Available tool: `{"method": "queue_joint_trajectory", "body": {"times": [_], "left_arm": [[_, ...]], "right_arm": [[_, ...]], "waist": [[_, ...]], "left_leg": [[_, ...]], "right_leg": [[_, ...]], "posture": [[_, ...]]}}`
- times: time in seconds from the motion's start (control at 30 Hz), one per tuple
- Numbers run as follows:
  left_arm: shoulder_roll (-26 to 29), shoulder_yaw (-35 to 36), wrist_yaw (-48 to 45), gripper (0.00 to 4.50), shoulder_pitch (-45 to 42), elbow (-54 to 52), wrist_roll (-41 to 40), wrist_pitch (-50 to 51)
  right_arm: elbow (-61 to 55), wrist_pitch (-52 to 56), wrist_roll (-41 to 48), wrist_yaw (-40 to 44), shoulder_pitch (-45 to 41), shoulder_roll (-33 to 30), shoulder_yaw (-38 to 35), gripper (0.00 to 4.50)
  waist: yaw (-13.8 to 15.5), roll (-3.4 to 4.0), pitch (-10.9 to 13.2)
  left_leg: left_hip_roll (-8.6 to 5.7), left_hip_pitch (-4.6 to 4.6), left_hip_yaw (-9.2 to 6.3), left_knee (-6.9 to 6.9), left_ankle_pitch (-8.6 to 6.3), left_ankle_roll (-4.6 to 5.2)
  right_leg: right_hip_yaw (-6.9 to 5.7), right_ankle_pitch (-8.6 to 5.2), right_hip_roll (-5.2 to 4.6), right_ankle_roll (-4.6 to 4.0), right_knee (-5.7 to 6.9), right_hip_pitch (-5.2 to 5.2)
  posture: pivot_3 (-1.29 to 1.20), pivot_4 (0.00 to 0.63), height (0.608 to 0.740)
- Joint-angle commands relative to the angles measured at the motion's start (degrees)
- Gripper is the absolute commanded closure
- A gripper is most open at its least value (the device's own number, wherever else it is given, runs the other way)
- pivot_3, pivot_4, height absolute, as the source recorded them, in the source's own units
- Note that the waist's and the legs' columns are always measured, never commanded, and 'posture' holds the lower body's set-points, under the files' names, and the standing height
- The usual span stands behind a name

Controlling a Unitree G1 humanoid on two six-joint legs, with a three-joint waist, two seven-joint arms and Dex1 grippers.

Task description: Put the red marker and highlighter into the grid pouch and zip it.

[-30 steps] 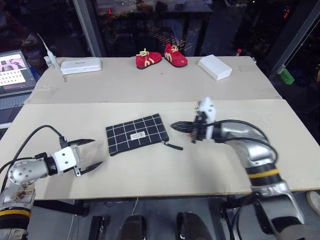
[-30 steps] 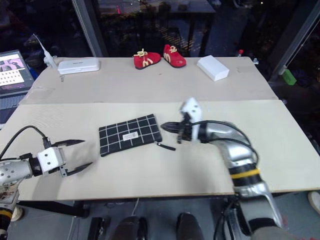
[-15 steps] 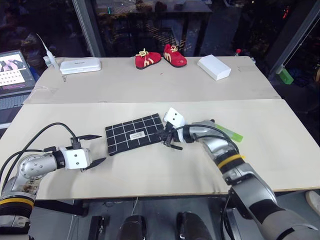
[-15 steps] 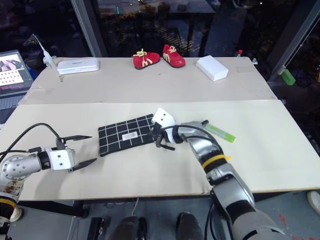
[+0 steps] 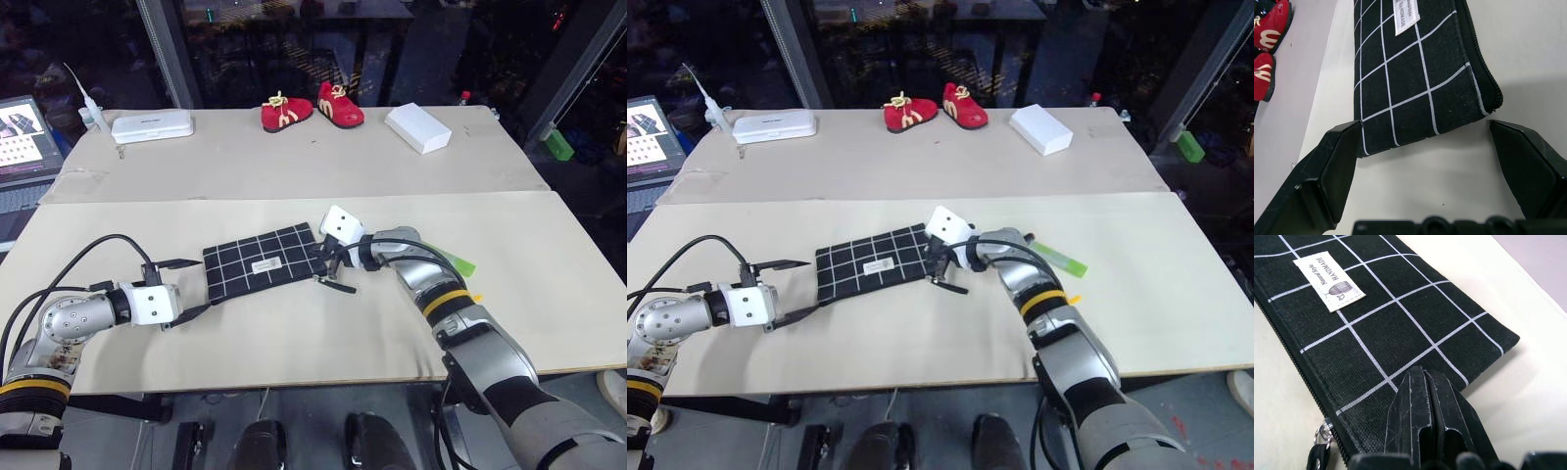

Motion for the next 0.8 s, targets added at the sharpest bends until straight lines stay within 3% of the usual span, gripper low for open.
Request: {"method": "queue_joint_trajectory", "body": {"times": [0.03, 0.27, 0.47, 0.6, 0.8], "left_arm": [[0.13, -0.74, -0.37, 0.0, -1.43, 3.32, -0.97, -2.42], [-0.83, -2.13, -0.81, 0.0, -3.52, 6.36, -1.8, -4.04], [-0.97, -2.52, -1.24, 0.0, -4.18, 6.5, -2.44, -4.01], [0.15, -2.96, -2.35, 0.0, -3.92, 7.21, -2.0, -5.56], [-0.32, -4.76, -4.81, 0.0, -5.04, 6.33, -2.51, -8.04]], "right_arm": [[-3.06, 1.61, 1.65, 1.14, -1.39, 0.37, -2.27, 4.44], [-6.72, 6.55, 3.33, 4.98, -0.45, 0.45, -3.09, 4.44], [-6.34, 8.9, 0.15, 7.7, 3.79, -0.19, 1.47, 4.44], [3.79, 4.76, -5.17, -0.28, 2.87, 0.92, 3.44, 4.44], [8.35, 1.67, -4.4, -1.66, -0.81, 1.4, 1.29, 4.44]], "waist": [[-0.03, 0.0, 0.0], [0.07, 0.01, -0.01], [0.25, 0.01, -0.02], [0.1, 0.0, -0.14], [0.17, -0.04, -0.18]], "left_leg": [[0.0, 0.0, 0.01, 0.0, 0.0, 0.0], [0.0, 0.01, 0.02, 0.0, 0.0, 0.0], [-0.01, 0.0, 0.02, 0.0, 0.0, 0.0], [-0.02, 0.25, 0.12, 0.0, 0.0, 0.0], [0.04, 1.1, 0.2, 0.0, -0.02, -0.01]], "right_leg": [[0.0, 0.0, 0.0, 0.0, 0.01, 0.0], [0.0, 0.01, 0.0, -0.01, 0.03, 0.01], [-0.01, 0.01, -0.01, -0.01, 0.05, 0.04], [0.02, 0.0, -0.02, -0.01, -0.01, 0.16], [0.03, -0.03, -0.05, -0.05, -0.02, 0.94]], "posture": [[0.0, 0.15, 0.74], [0.0, 0.15, 0.74], [0.0, 0.15, 0.74], [0.0, 0.15, 0.74], [0.0, 0.15, 0.74]]}}
